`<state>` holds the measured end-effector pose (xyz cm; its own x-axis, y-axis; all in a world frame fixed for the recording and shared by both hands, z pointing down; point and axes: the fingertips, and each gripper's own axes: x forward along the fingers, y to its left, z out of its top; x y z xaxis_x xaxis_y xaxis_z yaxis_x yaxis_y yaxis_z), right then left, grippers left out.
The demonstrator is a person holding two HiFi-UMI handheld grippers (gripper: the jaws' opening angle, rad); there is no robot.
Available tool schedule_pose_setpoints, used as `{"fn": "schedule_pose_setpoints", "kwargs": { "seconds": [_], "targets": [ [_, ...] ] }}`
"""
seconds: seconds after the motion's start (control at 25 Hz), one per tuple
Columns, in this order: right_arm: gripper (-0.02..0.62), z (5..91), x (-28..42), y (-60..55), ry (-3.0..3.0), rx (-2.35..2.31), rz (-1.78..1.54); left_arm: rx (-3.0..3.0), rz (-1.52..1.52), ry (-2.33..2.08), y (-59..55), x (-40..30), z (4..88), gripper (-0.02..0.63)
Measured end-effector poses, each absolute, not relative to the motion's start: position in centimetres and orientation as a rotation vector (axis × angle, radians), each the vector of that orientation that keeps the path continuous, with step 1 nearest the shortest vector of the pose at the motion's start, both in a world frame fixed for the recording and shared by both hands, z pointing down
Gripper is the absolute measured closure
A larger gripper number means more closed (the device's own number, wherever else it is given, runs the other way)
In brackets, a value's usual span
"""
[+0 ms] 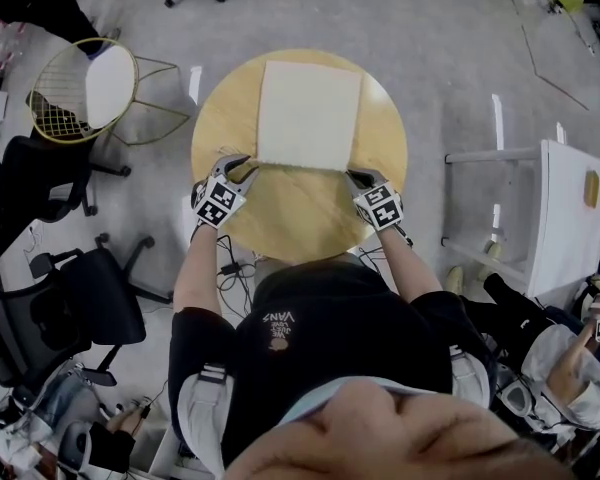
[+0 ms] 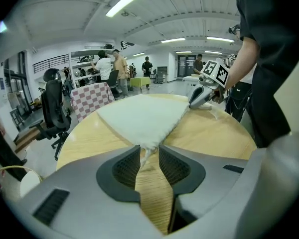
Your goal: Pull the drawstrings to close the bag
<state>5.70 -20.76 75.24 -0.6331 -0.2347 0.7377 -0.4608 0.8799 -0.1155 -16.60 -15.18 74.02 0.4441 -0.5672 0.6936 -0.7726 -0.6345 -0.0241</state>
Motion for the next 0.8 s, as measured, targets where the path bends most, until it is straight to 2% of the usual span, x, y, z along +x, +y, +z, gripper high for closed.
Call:
{"fn": "schedule_pose_setpoints", "kwargs": {
  "seconds": [0.48, 0.64, 0.8],
  "targets": [
    [0.588, 75.2, 5.5, -20.9, -2.278, 0.513, 0.365, 2.414, 1.245, -0.961, -15.6, -16.7, 76.6, 0.497],
    [0.588, 74.9, 5.4, -20.7, -2.271, 0.512, 0.381, 2.414, 1.217, -0.954, -15.5, -16.5, 76.5, 0.557],
    [0.588, 75.1, 5.5, -21.1, -2.274, 0.531, 0.383, 2.426, 1.192, -0.953, -15.4, -16.3, 76.2, 0.574]
  ]
}}
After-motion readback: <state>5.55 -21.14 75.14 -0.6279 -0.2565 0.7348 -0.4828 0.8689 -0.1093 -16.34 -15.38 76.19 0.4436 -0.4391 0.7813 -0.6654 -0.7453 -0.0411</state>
